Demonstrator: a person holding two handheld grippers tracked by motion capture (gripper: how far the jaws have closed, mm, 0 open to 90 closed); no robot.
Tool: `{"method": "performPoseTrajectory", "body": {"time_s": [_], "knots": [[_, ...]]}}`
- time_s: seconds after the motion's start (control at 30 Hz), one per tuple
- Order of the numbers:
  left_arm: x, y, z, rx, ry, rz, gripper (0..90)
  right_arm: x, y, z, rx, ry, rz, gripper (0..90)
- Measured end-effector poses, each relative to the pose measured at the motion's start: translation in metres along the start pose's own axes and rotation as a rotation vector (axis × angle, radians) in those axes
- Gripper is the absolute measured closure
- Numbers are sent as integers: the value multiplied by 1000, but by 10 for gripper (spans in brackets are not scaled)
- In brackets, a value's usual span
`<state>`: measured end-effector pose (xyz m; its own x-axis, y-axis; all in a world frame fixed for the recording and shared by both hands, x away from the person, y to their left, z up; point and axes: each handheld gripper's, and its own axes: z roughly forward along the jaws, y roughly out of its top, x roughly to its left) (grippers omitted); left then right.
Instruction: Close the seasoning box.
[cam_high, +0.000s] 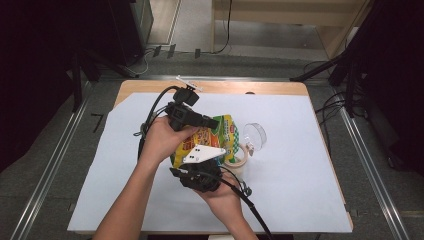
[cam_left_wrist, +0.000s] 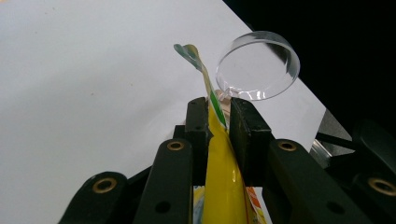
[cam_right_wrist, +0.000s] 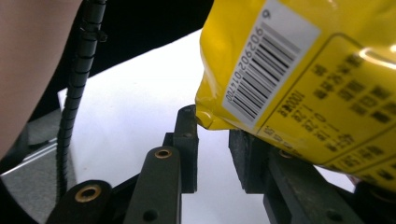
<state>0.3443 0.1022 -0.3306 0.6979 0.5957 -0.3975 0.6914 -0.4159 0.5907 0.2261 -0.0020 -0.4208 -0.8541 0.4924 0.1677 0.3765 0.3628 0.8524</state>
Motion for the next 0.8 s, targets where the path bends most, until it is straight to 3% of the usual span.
{"method": "performPoseTrajectory", "body": {"time_s": [0.23,0.47,0.8], "knots": [[4,1,-2,-17,-4,-9,785,1,5,3,13,-22,39,739],[5,2,-4,-16,-7,-14,784,3,9,3,20,-26,23,738],[6,9,-1,5,-2,-17,784,-2,9,4,-15,-18,25,738]]}}
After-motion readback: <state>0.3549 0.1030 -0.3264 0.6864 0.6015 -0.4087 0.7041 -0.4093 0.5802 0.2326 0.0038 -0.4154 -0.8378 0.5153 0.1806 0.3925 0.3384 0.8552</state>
